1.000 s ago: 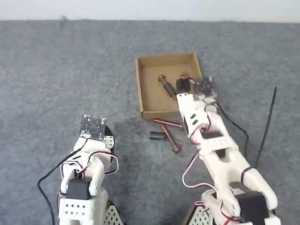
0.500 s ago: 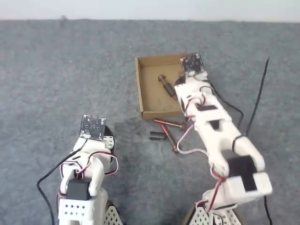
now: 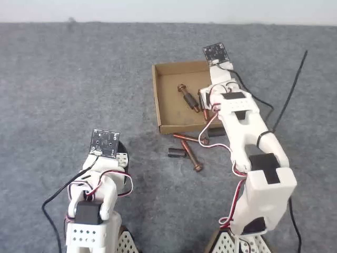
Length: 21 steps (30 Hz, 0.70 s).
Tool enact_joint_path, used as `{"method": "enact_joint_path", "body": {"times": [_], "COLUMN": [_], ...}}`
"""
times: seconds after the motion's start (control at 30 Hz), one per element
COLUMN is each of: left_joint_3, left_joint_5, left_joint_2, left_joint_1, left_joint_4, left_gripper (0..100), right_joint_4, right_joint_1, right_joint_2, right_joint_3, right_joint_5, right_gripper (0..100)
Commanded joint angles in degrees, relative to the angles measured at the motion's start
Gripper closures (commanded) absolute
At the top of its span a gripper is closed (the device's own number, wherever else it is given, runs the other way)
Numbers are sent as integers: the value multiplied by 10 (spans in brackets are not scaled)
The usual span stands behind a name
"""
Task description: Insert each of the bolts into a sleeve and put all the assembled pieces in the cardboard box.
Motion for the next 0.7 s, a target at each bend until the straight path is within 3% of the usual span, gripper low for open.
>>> {"method": "enact_joint_path", "body": {"times": [0.0,0.2,0.67], "left_joint_3": [-7,-7,-7], "left_joint_5": [-4,-4,-5], "left_joint_2": [-10,-10,-10], "left_joint_1": [-3,-3,-3], "left_joint_4": [-2,-2,-2], "left_gripper": [985,985,985], "right_joint_4": [14,68,427], "right_joint_1": [3,3,3], "right_joint_2": [-18,-87,-254], "right_joint_3": [-40,-39,-38], "right_joint_5": [4,4,9], "right_gripper": [876,990,993]}}
